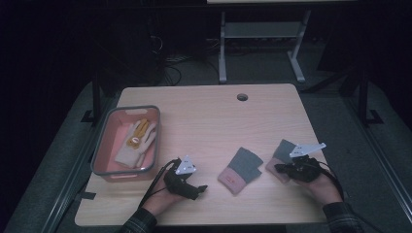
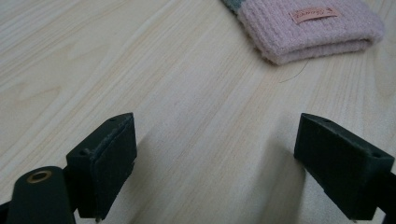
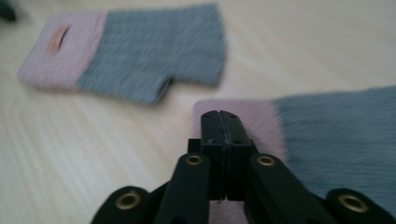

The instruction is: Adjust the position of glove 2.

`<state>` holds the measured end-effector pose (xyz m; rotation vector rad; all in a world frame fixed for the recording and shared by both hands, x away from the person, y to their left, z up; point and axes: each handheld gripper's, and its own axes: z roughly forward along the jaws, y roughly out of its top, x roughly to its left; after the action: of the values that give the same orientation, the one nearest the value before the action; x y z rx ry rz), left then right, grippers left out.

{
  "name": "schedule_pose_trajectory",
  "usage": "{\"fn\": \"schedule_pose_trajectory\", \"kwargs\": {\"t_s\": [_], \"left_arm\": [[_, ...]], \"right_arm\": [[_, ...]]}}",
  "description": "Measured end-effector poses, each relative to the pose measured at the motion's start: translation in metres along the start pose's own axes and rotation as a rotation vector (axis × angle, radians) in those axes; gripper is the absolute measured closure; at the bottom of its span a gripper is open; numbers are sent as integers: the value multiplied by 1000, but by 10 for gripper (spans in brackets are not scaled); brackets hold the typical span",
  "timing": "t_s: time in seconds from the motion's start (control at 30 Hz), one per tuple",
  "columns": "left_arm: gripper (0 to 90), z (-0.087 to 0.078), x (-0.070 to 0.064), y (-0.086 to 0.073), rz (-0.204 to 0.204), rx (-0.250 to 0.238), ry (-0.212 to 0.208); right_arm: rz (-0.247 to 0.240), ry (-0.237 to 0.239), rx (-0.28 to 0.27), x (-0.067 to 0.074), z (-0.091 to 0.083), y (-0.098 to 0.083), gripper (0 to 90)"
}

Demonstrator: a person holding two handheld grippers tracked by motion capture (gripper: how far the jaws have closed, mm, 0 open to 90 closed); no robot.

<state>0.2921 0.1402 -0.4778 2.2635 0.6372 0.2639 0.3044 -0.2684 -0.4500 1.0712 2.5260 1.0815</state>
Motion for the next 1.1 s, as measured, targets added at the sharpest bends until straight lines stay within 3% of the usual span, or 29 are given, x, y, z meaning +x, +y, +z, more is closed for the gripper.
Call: {"fn": "schedule_pose_trajectory", "kwargs": {"t_s": [0.13,0.23,0.37,0.47,0.6,0.73,0.93,1.1], "left_arm": [[123,0,0,0,0,0,0],[123,0,0,0,-2,2,-1],[123,0,0,0,0,3,1],[123,0,0,0,1,3,2],[123,0,0,0,3,2,3],[123,0,0,0,2,2,2],[123,0,0,0,-1,2,0],[123,0,0,0,0,3,0]], "right_arm": [[20,-94,-42,-16,-8,0,721],[48,-134,-42,-30,-9,-3,614],[86,-118,-37,-42,-5,-8,528],[74,-99,-27,-43,2,-10,499],[40,-131,-18,-41,9,-13,559],[41,-151,-10,-38,10,-13,617],[19,-150,4,-37,10,-12,801],[54,-137,-2,-38,9,-12,832]]}}
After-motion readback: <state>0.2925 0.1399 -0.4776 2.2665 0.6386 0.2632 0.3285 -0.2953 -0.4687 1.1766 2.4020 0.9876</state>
